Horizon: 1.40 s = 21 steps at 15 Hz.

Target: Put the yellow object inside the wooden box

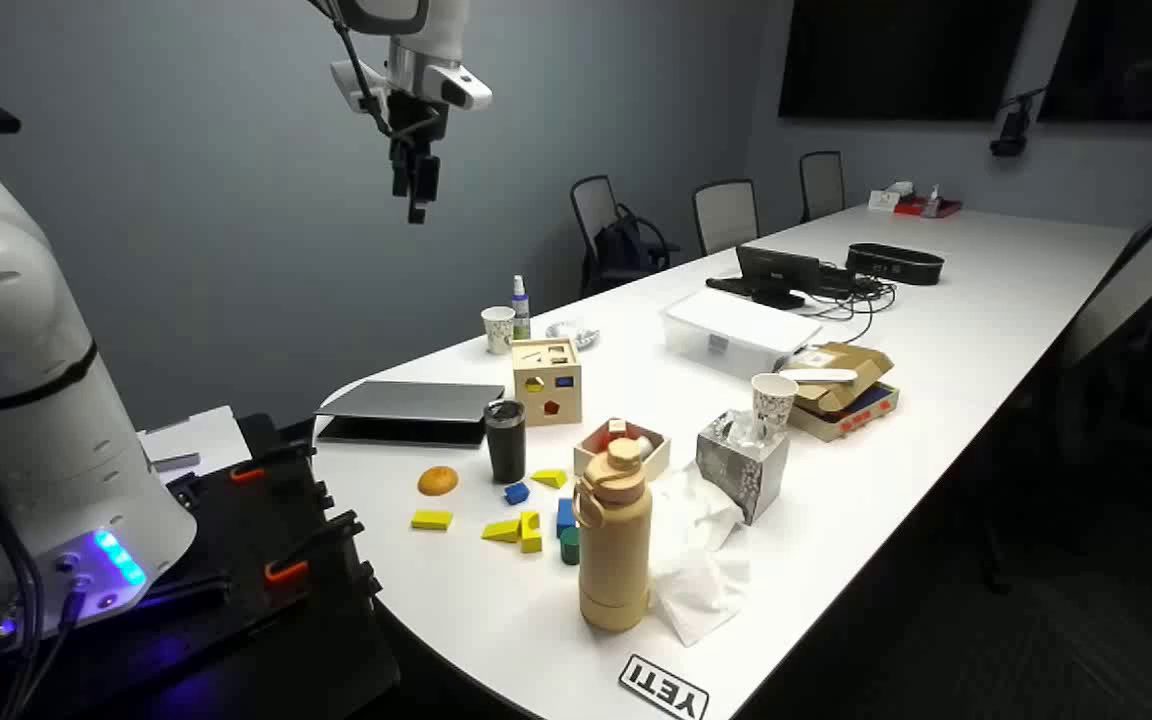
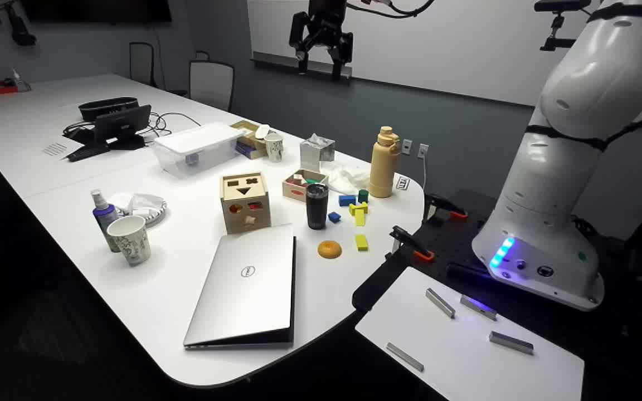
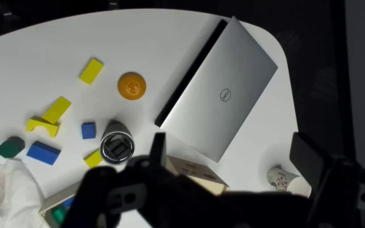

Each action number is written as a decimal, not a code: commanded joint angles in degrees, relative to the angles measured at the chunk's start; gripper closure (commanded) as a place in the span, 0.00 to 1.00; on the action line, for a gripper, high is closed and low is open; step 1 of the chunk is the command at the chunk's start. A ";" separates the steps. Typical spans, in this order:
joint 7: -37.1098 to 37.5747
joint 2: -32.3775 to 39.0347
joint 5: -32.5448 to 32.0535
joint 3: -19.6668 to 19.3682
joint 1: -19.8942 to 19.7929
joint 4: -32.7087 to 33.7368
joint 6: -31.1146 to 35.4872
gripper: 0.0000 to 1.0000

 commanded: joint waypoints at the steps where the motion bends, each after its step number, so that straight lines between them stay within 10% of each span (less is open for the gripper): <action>1: -0.17 0.01 0.18 0.81 -0.89 0.11 -0.17 0.00; 21: 23.61 28.17 -7.18 4.22 4.28 -28.04 63.04 0.00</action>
